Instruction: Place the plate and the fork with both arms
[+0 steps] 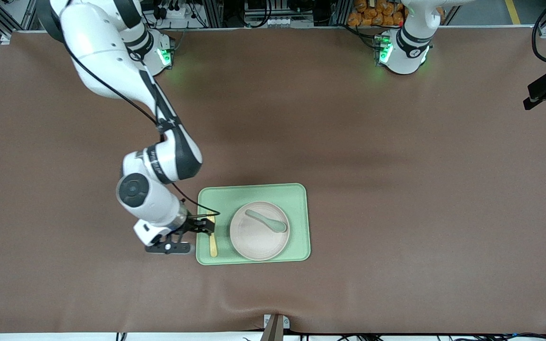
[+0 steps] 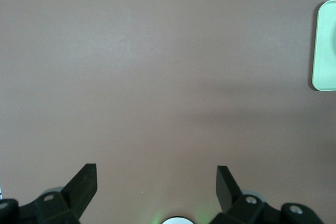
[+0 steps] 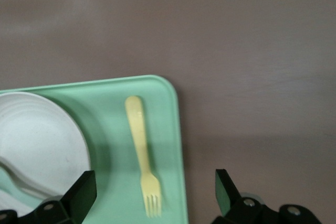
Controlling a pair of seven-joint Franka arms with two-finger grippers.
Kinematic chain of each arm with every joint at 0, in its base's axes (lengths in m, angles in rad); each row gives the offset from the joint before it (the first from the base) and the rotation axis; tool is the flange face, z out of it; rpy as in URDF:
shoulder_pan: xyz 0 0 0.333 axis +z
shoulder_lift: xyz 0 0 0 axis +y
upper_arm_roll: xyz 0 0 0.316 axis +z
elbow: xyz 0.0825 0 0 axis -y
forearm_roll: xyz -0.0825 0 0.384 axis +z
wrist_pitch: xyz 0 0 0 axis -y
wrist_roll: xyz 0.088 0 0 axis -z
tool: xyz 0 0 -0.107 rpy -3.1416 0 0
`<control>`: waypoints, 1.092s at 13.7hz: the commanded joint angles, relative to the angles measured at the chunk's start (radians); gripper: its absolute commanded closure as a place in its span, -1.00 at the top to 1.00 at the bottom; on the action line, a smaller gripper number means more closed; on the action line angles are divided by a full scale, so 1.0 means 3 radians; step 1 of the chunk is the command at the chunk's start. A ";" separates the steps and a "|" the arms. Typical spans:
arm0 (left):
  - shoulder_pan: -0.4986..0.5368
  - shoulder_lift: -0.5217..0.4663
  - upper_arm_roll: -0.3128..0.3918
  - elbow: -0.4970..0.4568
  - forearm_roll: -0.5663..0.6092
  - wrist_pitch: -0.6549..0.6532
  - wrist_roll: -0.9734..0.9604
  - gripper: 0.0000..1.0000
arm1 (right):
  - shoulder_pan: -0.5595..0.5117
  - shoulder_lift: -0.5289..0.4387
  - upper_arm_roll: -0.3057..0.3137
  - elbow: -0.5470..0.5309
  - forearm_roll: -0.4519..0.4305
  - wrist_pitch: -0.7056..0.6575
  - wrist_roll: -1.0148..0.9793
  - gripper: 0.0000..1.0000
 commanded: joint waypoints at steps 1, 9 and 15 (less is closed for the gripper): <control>0.0003 -0.0018 -0.0020 -0.0013 0.0088 0.0031 0.0010 1.00 | -0.0199 -0.0385 0.0049 -0.0092 0.0026 -0.0459 0.0010 1.00; -0.0002 -0.0013 -0.0020 -0.0018 0.0088 0.0031 0.0010 1.00 | -0.0874 -0.1193 0.0059 -0.0097 0.0037 -0.1820 -0.0383 1.00; -0.0002 -0.0013 -0.0020 -0.0023 0.0088 0.0037 0.0016 1.00 | -0.1238 -0.1878 0.0054 -0.0265 0.0032 -0.2404 -0.0604 1.00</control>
